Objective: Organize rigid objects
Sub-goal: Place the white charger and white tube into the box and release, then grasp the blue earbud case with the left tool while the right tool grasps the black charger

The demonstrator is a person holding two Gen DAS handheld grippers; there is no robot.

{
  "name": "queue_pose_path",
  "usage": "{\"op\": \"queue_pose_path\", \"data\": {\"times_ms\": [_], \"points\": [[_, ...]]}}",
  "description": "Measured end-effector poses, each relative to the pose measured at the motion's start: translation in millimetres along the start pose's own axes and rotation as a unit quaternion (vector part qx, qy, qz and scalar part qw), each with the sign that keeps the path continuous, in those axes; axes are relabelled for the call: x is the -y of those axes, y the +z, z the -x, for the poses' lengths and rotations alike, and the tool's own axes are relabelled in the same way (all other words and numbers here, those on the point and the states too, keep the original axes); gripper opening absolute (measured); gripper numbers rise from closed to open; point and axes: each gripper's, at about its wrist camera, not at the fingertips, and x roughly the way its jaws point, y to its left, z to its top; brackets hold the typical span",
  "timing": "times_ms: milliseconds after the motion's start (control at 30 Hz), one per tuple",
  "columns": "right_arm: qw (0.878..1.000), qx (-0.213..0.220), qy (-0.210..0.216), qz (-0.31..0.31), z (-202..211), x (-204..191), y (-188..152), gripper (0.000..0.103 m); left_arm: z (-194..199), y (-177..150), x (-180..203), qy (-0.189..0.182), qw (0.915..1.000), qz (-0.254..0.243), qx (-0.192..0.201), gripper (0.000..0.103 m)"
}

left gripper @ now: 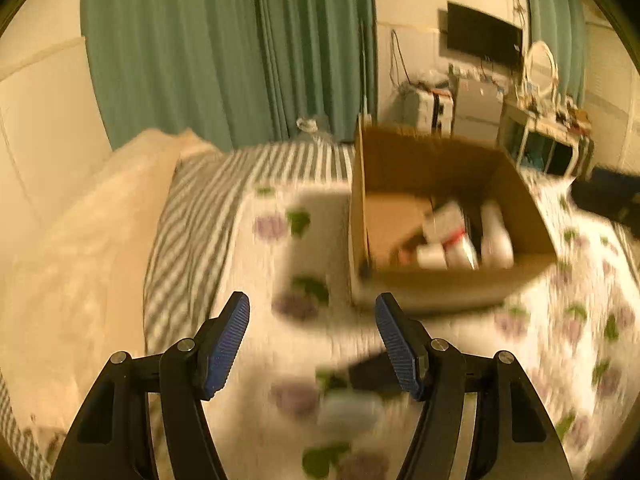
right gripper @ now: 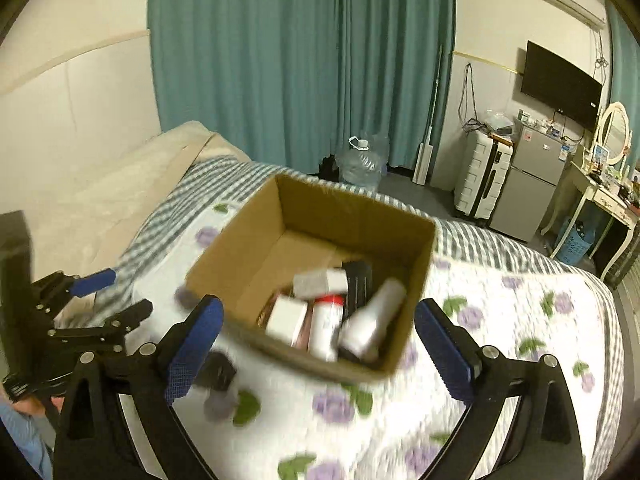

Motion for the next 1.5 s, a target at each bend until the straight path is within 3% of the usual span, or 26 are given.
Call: {"op": "queue_pose_path", "data": {"times_ms": [133, 233, 333, 533, 633, 700, 867, 1033, 1500], "points": [[1.000, -0.007, 0.006, -0.019, 13.1, -6.1, -39.6, 0.097, -5.9, -33.8, 7.5, -0.014, 0.9993, -0.002, -0.036, 0.068], [0.998, -0.028, 0.028, -0.045, 2.9, -6.7, -67.8, 0.097, -7.3, -40.9, 20.5, -0.019, 0.9987, -0.026, -0.040, 0.068], [0.997, -0.050, 0.024, -0.044, -9.2, -6.0, -86.6, 0.097, -24.3, -44.9, 30.0, -0.019, 0.9966, -0.045, -0.067, 0.068], [0.996, -0.055, 0.031, -0.066, -18.8, 6.8, -98.3, 0.097, -62.4, -55.6, 26.7, -0.005, 0.9912, -0.033, -0.128, 0.066], [0.995, -0.057, 0.032, -0.073, -25.5, 11.0, -100.1, 0.097, -72.5, -56.9, 25.0, -0.021, 0.9890, -0.023, -0.144, 0.065], [0.995, -0.061, 0.034, -0.073, -30.7, 10.9, -102.5, 0.097, -71.1, -57.5, 28.9, -0.035, 0.9887, -0.030, -0.143, 0.051], [0.995, -0.071, 0.034, -0.062, -38.9, 5.3, -108.1, 0.097, -58.8, -55.5, 35.2, -0.016, 0.9911, -0.044, -0.125, 0.051], [0.996, -0.069, 0.038, -0.038, -42.3, -7.1, -106.2, 0.097, -32.4, -44.8, 16.2, 0.000, 0.9969, -0.006, -0.079, 0.051], [0.992, -0.093, 0.073, 0.032, -98.4, -90.2, -90.8, 0.097, -48.0, -27.8, -37.8, 0.013, 0.9940, 0.069, -0.084, 0.051]]}}
